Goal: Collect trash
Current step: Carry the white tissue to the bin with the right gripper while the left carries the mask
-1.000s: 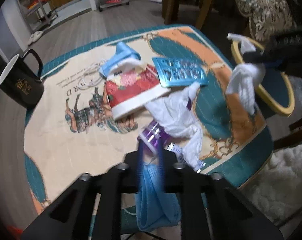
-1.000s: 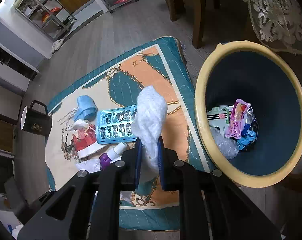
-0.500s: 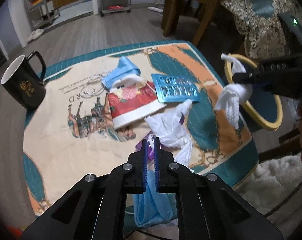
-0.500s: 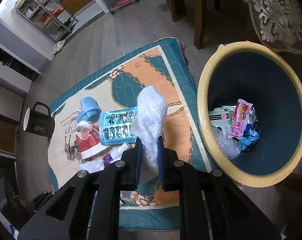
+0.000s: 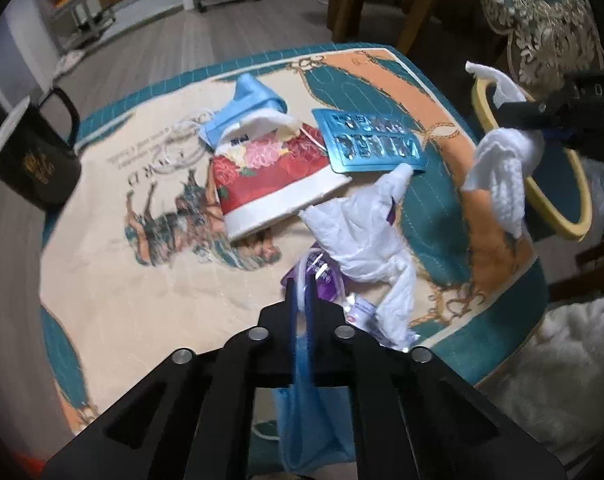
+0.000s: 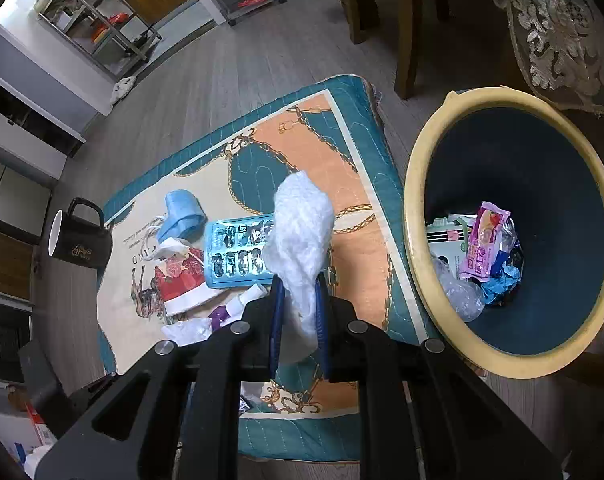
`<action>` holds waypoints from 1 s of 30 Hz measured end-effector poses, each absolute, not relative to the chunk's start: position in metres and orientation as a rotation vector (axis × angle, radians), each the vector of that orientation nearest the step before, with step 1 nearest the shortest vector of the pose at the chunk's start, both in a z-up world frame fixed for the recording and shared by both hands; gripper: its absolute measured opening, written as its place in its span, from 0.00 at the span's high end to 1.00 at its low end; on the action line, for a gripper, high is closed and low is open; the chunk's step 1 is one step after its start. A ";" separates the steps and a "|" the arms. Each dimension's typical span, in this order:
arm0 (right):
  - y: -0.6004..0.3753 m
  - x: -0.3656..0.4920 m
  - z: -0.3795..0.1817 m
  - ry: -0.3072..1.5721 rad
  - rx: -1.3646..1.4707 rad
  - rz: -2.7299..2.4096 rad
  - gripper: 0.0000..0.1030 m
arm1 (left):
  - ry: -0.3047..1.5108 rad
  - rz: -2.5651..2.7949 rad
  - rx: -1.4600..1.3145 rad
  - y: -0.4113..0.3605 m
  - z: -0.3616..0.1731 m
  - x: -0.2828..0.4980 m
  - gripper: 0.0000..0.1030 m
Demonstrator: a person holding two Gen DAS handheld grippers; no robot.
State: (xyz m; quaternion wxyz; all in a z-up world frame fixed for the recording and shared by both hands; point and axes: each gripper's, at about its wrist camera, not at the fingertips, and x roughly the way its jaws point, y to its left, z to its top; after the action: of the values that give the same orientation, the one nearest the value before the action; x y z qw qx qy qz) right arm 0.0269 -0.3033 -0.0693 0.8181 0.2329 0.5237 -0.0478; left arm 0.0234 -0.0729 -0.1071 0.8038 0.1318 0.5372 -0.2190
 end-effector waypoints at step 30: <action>-0.413 0.009 0.024 0.919 0.401 -0.254 0.86 | 0.697 -0.821 0.113 -0.166 0.073 0.038 0.96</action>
State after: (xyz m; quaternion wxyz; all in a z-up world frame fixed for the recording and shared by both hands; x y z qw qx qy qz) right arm 0.0086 -0.4126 0.0244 0.8691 0.1917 0.4394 -0.1214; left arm 0.0379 -0.1663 0.0726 0.8570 0.0536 0.3316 -0.3907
